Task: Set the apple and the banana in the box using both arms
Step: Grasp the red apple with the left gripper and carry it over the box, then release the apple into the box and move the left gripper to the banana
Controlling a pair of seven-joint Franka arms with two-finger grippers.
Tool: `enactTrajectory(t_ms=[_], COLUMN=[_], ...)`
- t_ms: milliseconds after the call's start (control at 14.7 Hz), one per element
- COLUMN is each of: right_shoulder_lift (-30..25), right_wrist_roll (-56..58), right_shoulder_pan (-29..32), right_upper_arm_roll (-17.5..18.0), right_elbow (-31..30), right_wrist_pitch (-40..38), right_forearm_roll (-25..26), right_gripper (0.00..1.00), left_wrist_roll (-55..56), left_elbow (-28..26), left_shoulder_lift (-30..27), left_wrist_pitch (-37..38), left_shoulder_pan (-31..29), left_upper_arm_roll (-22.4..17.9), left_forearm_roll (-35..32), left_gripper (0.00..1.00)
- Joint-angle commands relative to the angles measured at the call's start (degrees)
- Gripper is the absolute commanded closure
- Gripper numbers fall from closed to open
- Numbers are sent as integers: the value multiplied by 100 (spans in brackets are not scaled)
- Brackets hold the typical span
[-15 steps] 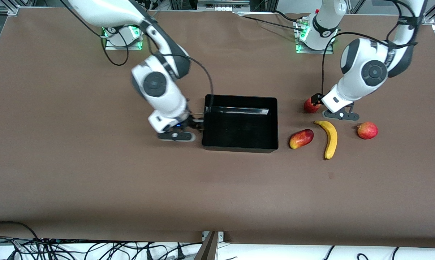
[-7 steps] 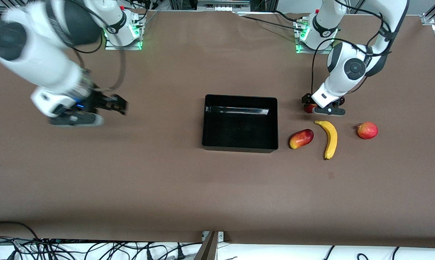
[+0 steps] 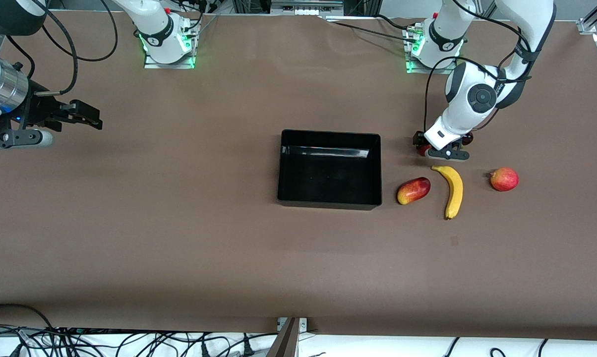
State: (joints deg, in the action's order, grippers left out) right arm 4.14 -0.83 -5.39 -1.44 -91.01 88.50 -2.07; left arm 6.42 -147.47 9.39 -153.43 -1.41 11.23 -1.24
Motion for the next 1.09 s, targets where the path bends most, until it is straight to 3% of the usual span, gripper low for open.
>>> enactTrajectory(t_ms=[0,204,476,613,749,1021], right_shoulder_lift=[-133,-124,-124,-116,-107,-63], right_wrist_roll=[66,57,-30,-31,30,31], right_shoulder_pan=[3,-32,-76,-76,-68,-50], right_upper_arm_roll=[38,73,222,354,346,328], right_elbow=[-137,-128,-128,-128,-102,171], right_wrist_pitch=[18,36,36,62,97,-60], right_forearm_roll=[-4,66,163,181,215,347], right_gripper=[0,0,0,0,0,0], left_wrist_roll=[78,437,1989,2904,3460,4524], left_elbow=[278,1629,3554,4067,4296,3911], left_shoulder_lift=[-524,-483,412,957,1467,2189], left_wrist_pitch=[469,2418,3775,3786,3620,2453], left_shoulder_pan=[0,18,36,53,464,808], left_upper_arm_roll=[115,458,1326,1740,1768,1768], left_forearm_roll=[-96,-87,-79,-96,-183,-938], left_gripper=[80,79,78,78,78,73])
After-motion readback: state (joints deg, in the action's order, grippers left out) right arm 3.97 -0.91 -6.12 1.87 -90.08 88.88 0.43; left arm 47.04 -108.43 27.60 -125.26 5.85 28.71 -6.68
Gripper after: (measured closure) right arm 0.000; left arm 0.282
